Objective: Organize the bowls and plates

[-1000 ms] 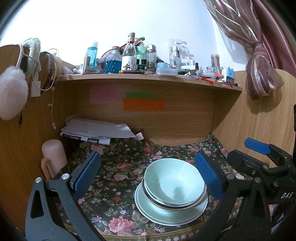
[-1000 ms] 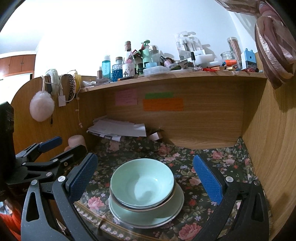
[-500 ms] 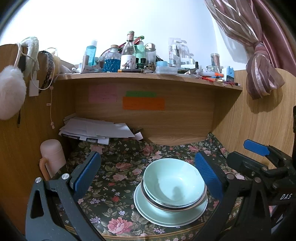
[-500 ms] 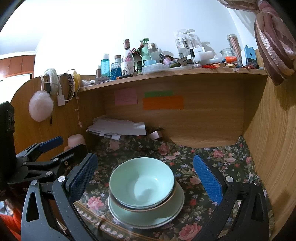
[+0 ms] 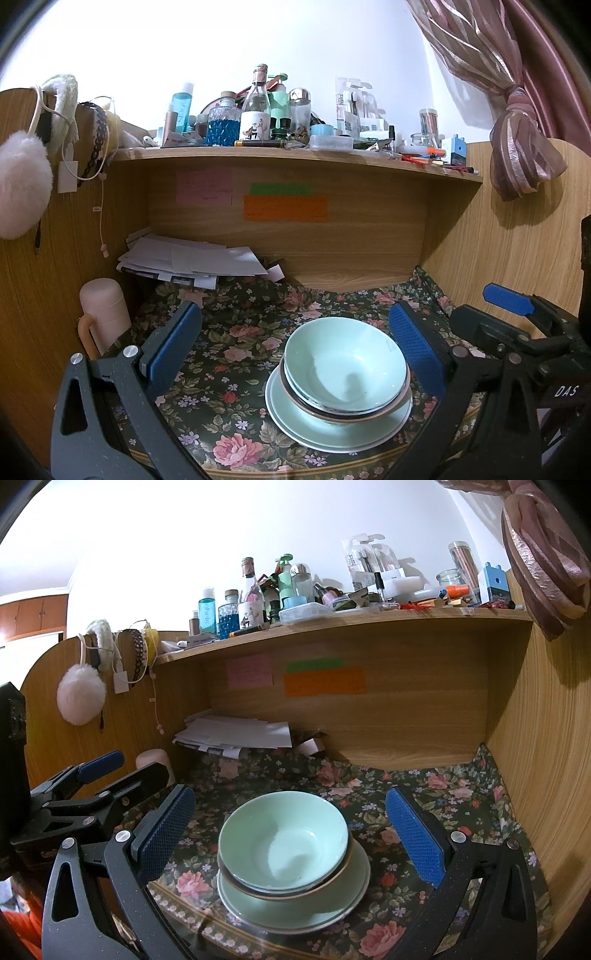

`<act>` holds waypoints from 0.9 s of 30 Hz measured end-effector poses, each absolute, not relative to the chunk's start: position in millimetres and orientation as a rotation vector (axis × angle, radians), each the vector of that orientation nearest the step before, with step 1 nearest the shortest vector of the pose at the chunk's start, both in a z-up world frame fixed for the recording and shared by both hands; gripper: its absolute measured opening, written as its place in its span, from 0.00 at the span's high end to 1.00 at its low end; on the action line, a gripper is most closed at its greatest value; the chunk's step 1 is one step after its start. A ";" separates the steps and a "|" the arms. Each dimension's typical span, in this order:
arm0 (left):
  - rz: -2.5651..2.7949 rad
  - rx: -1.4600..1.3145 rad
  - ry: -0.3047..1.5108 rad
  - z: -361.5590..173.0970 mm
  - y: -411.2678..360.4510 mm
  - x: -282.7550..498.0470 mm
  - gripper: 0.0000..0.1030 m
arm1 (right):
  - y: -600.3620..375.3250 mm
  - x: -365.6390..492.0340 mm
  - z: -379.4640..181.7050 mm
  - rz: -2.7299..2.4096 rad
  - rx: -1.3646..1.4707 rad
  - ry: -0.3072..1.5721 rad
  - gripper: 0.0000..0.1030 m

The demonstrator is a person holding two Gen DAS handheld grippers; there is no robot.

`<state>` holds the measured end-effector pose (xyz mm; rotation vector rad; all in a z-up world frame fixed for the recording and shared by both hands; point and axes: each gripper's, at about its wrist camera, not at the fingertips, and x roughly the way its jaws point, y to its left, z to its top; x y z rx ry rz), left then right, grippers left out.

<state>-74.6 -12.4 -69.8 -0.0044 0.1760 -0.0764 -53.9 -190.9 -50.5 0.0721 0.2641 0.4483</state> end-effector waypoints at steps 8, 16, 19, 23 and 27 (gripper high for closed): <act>-0.079 -0.009 0.182 -71.1 -16.5 -75.0 0.00 | -189.0 -54.9 -50.5 0.432 0.069 0.254 0.00; -0.081 -0.013 0.182 -70.5 -22.5 -74.1 0.00 | -190.2 -54.3 -48.9 0.432 0.070 0.250 0.00; -0.082 -0.025 0.186 -70.3 -22.6 -72.6 0.00 | -190.2 -53.5 -46.9 0.431 0.070 0.247 0.00; -0.076 -0.023 0.185 -69.8 -23.1 -71.1 0.00 | -189.7 -52.2 -45.5 0.429 0.070 0.243 0.00; -0.073 -0.019 0.186 -69.4 -24.7 -69.1 0.00 | -190.4 -50.5 -45.8 0.430 0.076 0.247 0.00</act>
